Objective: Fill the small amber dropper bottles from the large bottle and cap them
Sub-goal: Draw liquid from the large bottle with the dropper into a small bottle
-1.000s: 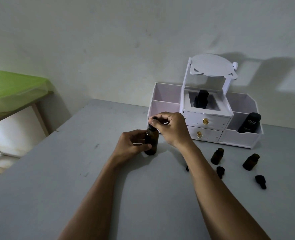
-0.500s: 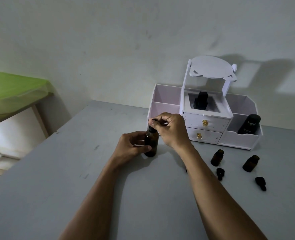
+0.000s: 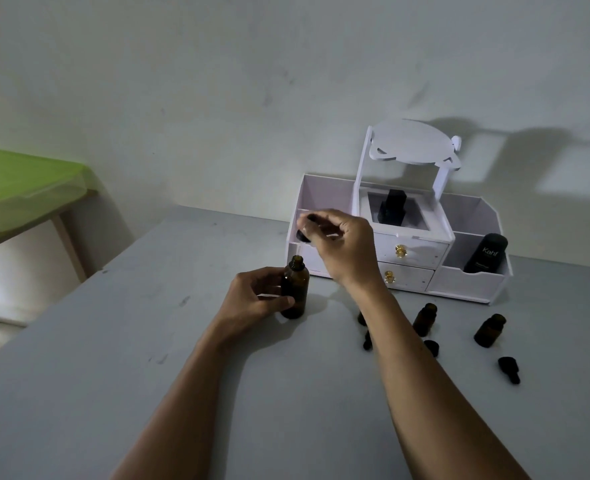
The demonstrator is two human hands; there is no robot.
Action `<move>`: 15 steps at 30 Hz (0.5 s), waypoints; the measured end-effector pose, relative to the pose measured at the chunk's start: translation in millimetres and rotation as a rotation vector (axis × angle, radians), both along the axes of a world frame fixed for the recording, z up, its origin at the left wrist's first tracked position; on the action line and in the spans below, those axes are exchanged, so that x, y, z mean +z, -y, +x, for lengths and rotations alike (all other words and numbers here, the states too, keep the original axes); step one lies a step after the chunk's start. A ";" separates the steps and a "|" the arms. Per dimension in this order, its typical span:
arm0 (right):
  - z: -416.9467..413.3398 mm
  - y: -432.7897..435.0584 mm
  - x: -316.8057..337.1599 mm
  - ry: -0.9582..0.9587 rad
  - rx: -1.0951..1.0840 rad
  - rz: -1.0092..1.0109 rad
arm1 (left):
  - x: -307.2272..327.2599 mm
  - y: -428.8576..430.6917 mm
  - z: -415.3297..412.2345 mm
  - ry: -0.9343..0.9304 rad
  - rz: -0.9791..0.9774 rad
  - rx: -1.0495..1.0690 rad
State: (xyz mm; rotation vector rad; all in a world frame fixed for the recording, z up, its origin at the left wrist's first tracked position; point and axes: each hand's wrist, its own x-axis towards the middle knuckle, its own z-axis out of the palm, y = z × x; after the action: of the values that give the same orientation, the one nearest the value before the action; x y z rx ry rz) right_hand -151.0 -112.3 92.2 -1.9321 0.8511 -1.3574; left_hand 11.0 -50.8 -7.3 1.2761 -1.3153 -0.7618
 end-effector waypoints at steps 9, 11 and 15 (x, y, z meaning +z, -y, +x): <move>-45.7 -5.5 53.2 0.317 0.001 -0.032 | 26.7 -11.9 -36.8 0.128 -0.458 0.455; -66.1 -4.1 53.3 0.285 -0.018 -0.025 | 34.0 -17.0 -55.7 0.171 -0.577 0.474; -104.5 -0.1 48.4 0.208 -0.090 -0.013 | 31.3 -18.3 -95.6 0.191 -0.596 0.322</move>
State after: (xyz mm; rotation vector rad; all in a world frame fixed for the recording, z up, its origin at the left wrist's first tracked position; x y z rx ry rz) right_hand -255.5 -112.1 140.5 -1.7430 0.8373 -1.5890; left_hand -84.6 -32.5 24.0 1.0443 -1.3095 -0.0069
